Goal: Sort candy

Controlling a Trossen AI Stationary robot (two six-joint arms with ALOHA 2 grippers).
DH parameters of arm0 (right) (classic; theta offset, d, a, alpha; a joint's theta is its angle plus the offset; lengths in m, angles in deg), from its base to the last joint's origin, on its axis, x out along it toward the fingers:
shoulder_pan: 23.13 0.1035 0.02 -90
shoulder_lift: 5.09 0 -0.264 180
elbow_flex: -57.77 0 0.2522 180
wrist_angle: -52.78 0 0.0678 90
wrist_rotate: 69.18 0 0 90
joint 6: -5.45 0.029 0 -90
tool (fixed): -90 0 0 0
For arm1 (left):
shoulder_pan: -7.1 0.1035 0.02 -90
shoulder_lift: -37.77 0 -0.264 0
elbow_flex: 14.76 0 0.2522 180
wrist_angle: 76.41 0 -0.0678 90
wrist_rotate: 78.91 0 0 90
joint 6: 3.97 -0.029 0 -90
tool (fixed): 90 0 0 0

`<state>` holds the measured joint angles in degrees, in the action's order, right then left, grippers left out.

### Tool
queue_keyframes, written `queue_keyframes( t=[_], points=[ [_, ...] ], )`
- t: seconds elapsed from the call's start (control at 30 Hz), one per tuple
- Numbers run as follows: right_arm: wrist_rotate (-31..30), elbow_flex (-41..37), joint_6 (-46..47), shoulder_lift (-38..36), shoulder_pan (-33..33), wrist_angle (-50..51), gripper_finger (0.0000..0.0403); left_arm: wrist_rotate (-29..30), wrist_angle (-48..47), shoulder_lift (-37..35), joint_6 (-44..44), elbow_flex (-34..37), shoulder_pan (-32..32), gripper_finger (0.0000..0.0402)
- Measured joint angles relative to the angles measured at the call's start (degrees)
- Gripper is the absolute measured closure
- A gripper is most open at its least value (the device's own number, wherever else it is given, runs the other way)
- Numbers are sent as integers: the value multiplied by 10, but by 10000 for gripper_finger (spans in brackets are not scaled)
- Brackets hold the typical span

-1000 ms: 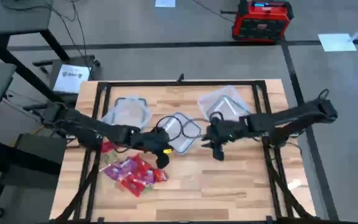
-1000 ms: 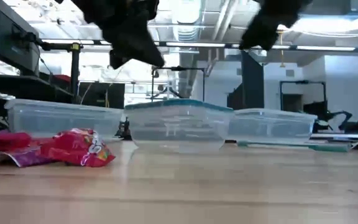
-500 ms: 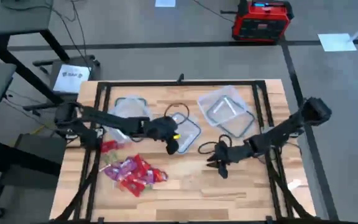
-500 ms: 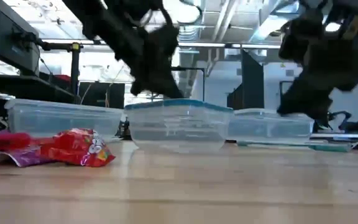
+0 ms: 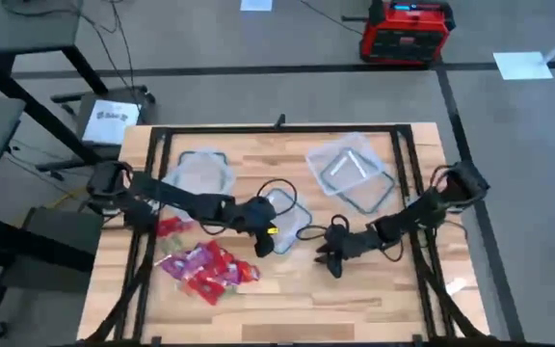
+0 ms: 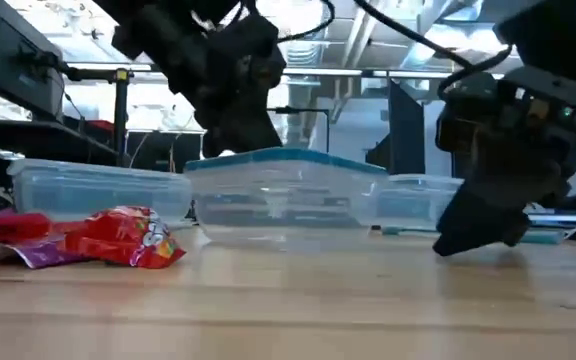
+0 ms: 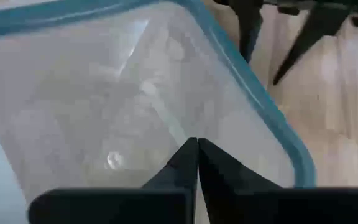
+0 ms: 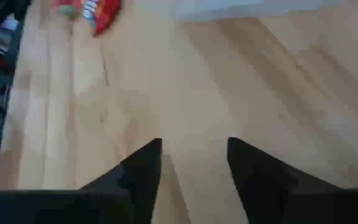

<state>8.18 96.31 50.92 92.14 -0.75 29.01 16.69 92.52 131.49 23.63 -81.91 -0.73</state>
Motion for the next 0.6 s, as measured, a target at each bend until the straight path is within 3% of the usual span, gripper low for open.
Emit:
queue_keyframes(
  t=[0.13,0.3,0.6],
  points=[
    [-21,0,-74,6,-19,-19,168,0,16,-15,-4,0,0,402],
    [-35,0,-172,6,-68,-55,162,1,20,-8,-33,0,0,402],
    [45,-2,-233,7,-117,-136,164,-27,64,73,-29,-2,8,402]
  ],
)
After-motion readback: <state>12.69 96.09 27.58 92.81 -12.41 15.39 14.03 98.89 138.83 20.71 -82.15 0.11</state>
